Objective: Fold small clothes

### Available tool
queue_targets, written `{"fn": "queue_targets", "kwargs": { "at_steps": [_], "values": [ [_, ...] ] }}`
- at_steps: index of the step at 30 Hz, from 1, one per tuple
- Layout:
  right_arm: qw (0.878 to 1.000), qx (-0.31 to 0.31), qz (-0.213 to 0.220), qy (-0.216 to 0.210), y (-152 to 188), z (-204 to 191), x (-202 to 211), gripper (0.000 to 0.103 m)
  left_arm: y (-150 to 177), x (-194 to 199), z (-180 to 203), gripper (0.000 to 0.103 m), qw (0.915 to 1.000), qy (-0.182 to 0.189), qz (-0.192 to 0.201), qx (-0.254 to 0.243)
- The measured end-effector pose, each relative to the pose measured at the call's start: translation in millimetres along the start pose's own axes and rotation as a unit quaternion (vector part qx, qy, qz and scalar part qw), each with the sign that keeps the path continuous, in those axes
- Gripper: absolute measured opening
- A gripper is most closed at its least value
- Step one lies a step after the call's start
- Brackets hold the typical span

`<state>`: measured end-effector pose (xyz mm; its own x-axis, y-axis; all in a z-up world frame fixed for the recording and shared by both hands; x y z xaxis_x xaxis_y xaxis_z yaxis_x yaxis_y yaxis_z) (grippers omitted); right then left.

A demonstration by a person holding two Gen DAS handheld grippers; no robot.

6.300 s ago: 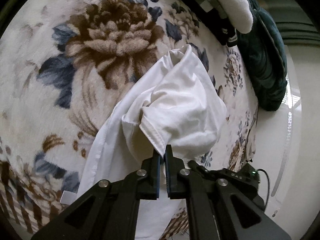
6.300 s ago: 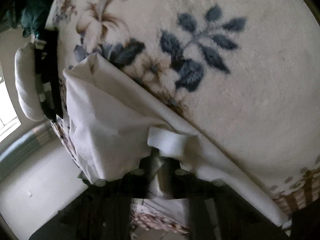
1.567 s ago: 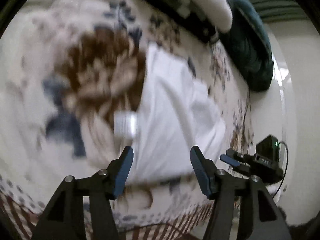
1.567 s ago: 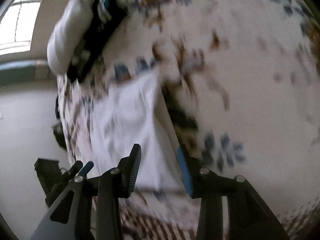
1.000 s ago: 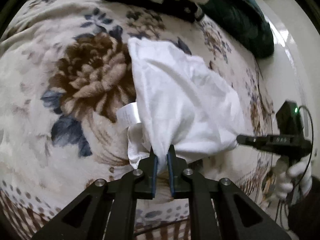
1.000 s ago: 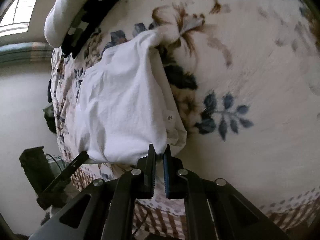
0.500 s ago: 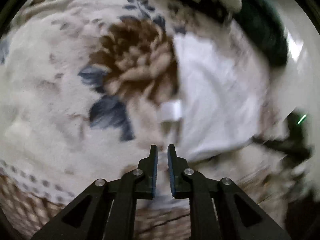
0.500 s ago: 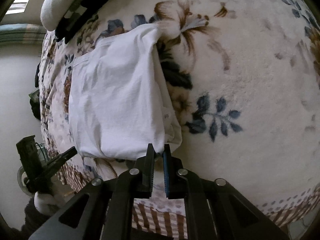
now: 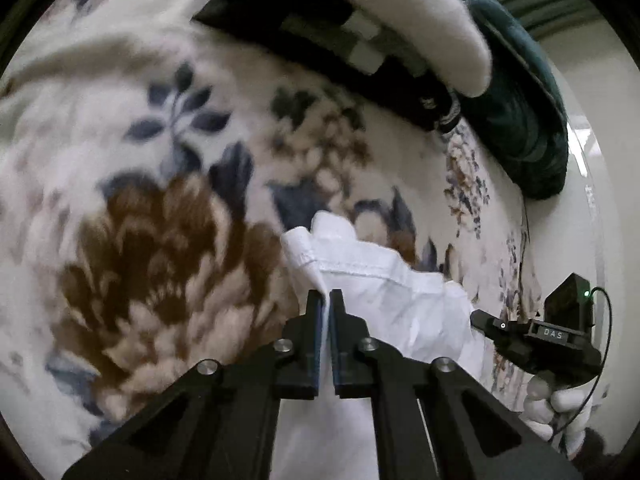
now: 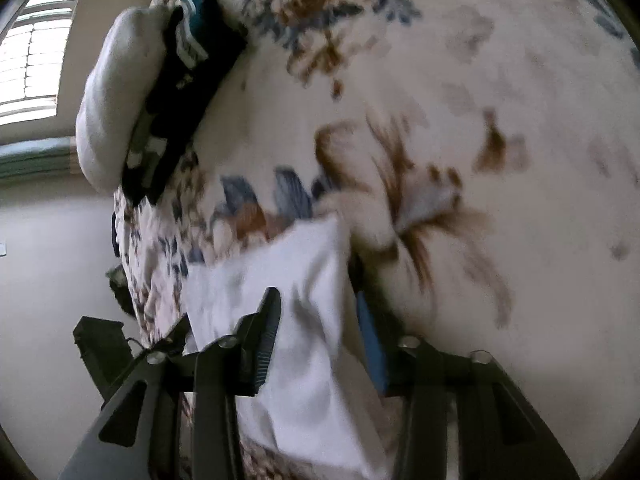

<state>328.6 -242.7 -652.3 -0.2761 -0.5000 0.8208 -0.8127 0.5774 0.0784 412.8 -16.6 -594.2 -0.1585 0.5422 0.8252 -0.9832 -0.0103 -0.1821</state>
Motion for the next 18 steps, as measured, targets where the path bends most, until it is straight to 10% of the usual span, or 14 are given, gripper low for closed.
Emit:
{"fn": "queue_targets", "kwargs": {
  "at_steps": [15, 18],
  "values": [
    [0.999, -0.020, 0.017, 0.028, -9, 19, -1, 0.003, -17, -5, -22, 0.004, 0.9988, 0.007, -0.013, 0.046],
    [0.999, -0.032, -0.002, 0.008, -5, 24, 6, 0.011, 1, 10, -28, 0.025, 0.9959, 0.027, -0.028, 0.082]
  ]
}}
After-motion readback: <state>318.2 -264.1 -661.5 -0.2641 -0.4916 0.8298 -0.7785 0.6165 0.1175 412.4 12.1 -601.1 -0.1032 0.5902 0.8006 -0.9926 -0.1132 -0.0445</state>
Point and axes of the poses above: each gripper's, at about its wrist camera, not at the fingertips, and x roughly against the way its jaws point, z to its right, y to its underside, the point moved 10 cm from there along -x, roughly the way its jaws point
